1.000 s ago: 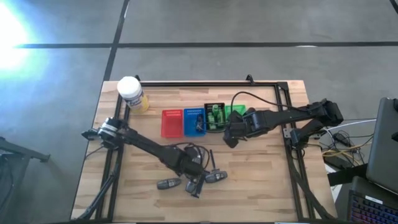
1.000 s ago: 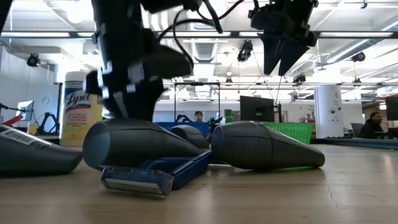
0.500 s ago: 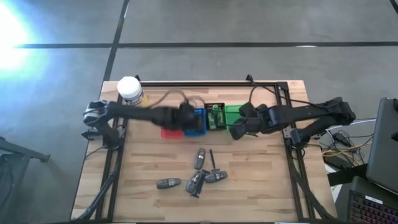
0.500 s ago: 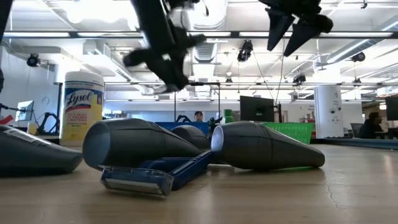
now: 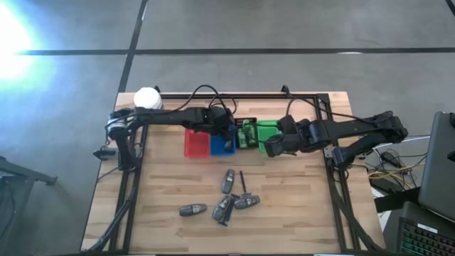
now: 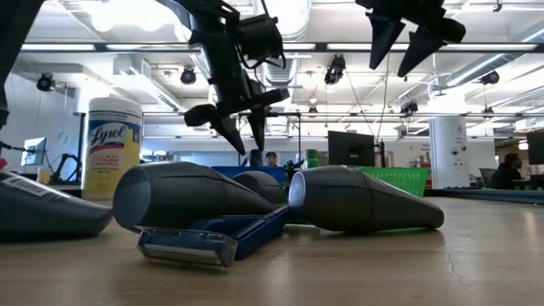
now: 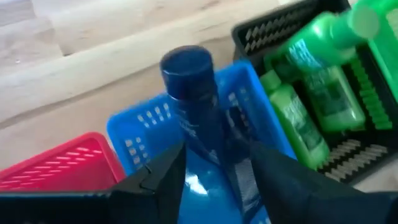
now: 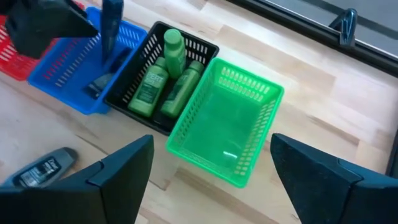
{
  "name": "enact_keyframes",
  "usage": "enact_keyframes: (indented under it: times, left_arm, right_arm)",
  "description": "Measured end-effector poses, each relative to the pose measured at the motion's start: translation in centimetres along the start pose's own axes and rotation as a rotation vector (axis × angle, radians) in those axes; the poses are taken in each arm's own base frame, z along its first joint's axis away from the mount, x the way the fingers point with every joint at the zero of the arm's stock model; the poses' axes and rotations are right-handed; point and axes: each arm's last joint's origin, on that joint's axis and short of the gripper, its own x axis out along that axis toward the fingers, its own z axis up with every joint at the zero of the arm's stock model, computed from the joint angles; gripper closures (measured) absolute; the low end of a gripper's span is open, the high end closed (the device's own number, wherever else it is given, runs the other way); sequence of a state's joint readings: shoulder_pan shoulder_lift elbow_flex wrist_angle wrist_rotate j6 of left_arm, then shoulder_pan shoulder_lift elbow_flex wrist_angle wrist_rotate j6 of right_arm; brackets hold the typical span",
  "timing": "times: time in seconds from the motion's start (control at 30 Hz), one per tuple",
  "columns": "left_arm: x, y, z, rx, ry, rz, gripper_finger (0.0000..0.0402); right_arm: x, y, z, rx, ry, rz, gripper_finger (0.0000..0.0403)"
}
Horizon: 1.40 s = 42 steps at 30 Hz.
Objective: Pick & Place Travel size toiletries
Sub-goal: Put the blue shave cream into the blue bin, then put the gray deodorant into the red bin
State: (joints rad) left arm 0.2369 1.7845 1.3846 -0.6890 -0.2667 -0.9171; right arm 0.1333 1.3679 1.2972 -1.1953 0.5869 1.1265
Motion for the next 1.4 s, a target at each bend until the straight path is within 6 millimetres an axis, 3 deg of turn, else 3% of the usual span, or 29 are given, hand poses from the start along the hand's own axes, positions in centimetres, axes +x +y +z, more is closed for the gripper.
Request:
enact_keyframes:
  times: [0.23, 0.4, 0.53, 0.7, 0.8, 0.93, 1.03, 1.2, 1.4]
  left_arm:
    - [-3.1, 0.6, -0.8, 0.177, 0.057, -0.001, 0.0205]
    - [-5.8, 0.5, -2.8, 0.297, 0.114, 0.005, 0.0204]
    - [-8.0, -0.5, -6.7, 0.581, 0.206, -0.067, 0.0204]
    - [-10.2, -1.6, -14.1, 1.045, 0.383, -0.276, 0.0204]
    - [-11.3, -1.3, -18.6, 1.211, 0.44, -0.319, 0.0204]
    - [-12.4, -0.8, -23.4, 1.232, 0.428, -0.348, 0.0202]
    - [-13.0, -0.8, -25.6, 1.143, 0.407, -0.386, 0.0186]
    - [-13.3, -0.8, -27.2, 1.039, 0.385, -0.404, 0.0124]
    - [-11.2, -0.3, -28.5, 0.976, 0.392, -0.283, 0.006]
  right_arm:
    - [0.2, 0.1, -0.1, -0.015, 0.004, -0.012, 0.0062]
    - [0.3, 0.1, -0.1, -0.022, -0.003, -0.02, 0.0053]
    - [0.4, 0.0, -0.3, -0.025, 0.001, -0.023, 0.0056]
    - [0.8, 0.0, -0.6, -0.047, 0.024, -0.024, 0.0071]
    - [1.1, 0.0, -0.9, -0.052, 0.045, -0.022, 0.0079]
    - [1.4, -0.1, -1.3, -0.061, 0.068, -0.028, 0.0089]
    - [1.6, -0.2, -1.5, -0.065, 0.074, -0.032, 0.0093]
    - [1.6, -0.1, -1.4, -0.065, 0.072, -0.025, 0.0096]
    - [1.7, 0.1, -1.3, -0.053, 0.061, -0.004, 0.008]
